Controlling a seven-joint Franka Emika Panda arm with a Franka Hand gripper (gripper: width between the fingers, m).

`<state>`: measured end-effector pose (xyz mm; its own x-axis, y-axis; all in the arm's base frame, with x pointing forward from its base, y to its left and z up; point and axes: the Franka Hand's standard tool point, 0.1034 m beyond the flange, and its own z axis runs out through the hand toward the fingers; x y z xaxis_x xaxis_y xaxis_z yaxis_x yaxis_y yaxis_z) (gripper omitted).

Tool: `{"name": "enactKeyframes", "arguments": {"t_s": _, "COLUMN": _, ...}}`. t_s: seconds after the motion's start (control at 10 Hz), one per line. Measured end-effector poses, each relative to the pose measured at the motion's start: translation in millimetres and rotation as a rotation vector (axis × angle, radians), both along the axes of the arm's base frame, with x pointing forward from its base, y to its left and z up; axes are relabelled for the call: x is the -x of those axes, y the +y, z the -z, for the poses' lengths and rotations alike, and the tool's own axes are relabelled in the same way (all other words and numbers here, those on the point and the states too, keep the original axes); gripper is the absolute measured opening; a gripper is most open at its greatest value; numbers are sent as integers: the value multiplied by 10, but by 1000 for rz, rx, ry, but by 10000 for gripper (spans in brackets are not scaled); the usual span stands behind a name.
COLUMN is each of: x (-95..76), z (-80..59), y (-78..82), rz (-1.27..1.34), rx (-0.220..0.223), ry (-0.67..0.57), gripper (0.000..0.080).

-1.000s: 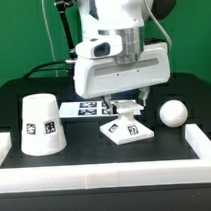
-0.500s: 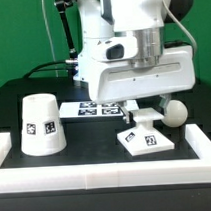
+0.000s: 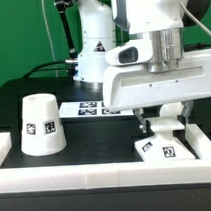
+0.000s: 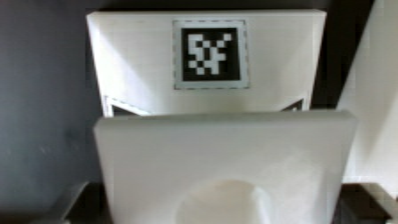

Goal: Assemble lamp

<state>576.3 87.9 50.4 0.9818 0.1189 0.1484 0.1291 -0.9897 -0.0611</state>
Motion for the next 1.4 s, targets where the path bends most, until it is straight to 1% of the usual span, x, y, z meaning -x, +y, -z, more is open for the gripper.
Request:
{"name": "enactKeyframes", "arguments": {"t_s": 0.2, "x": -150, "z": -6, "y": 107, "rz": 5, "rx": -8, "ry": -17, "gripper": 537}}
{"name": "enactKeyframes", "arguments": {"t_s": 0.5, "x": -227, "z": -5, "y": 108, "rz": 21, "rx": -13, "ry": -23, "gripper": 537}}
{"name": "enactKeyframes", "arguments": {"t_s": 0.7, "x": -375, "z": -4, "y": 128, "rz": 59, "rx": -24, "ry": -18, "gripper": 537}}
{"name": "enactKeyframes", "arguments": {"t_s": 0.9, "x": -402, "z": -16, "y": 134, "rz": 78, "rx": -27, "ry": -2, "gripper": 537}}
{"name": "enactKeyframes", "arguments": {"t_s": 1.2, "x": -395, "z": -16, "y": 129, "rz": 66, "rx": -24, "ry": 2, "gripper": 537}}
{"name": "enactKeyframes", "arguments": {"t_s": 1.4, "x": -394, "z": -22, "y": 129, "rz": 64, "rx": -24, "ry": 1, "gripper": 680}}
